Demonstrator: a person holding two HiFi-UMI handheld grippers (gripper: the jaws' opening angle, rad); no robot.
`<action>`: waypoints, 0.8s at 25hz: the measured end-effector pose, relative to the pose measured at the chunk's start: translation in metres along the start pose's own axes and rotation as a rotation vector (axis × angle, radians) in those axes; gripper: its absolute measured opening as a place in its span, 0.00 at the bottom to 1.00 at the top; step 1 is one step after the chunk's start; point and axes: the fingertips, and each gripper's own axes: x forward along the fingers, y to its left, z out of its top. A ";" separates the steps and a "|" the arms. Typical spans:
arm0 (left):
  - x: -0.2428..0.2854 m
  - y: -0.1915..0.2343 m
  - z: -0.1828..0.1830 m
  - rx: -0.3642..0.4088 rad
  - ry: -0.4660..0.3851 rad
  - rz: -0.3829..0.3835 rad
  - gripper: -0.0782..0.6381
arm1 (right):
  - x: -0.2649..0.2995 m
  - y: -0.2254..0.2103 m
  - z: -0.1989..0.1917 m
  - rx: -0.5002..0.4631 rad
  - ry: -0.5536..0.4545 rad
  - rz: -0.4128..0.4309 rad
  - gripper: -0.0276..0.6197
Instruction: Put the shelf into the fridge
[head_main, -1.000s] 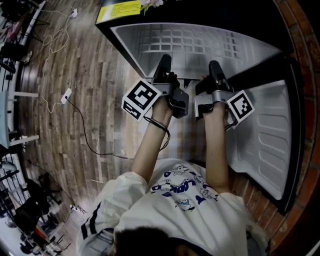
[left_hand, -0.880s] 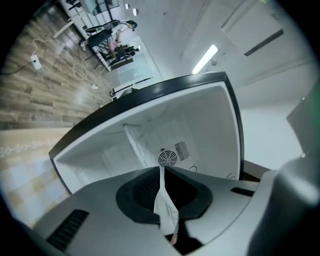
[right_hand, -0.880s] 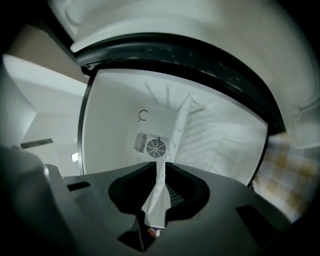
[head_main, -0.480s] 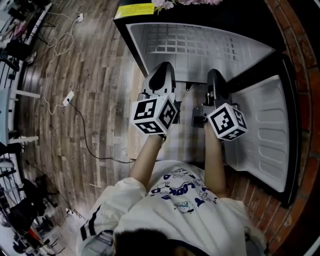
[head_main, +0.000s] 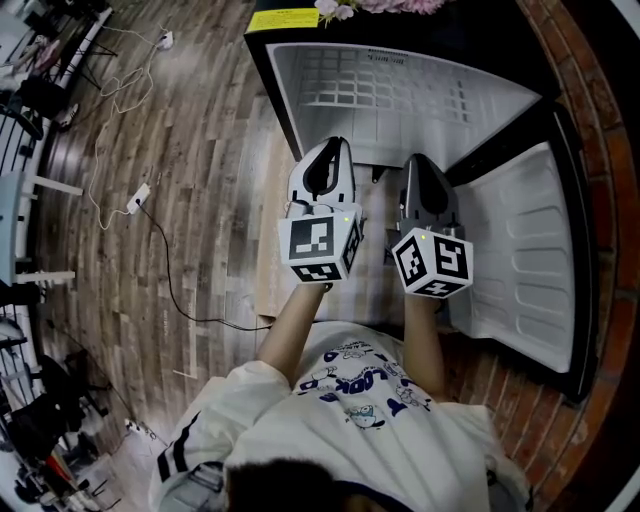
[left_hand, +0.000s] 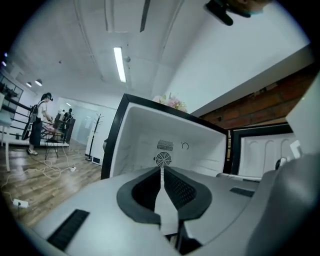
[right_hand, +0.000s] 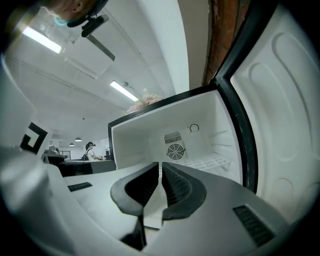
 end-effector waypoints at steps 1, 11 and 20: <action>0.000 -0.001 0.000 0.019 -0.002 0.003 0.16 | 0.000 0.000 -0.002 0.005 0.003 0.001 0.11; -0.013 -0.013 -0.007 0.057 -0.001 -0.009 0.16 | -0.013 -0.003 -0.007 -0.010 0.002 -0.014 0.11; -0.022 -0.022 -0.004 0.081 -0.011 -0.020 0.16 | -0.021 0.000 -0.002 -0.021 -0.011 -0.017 0.11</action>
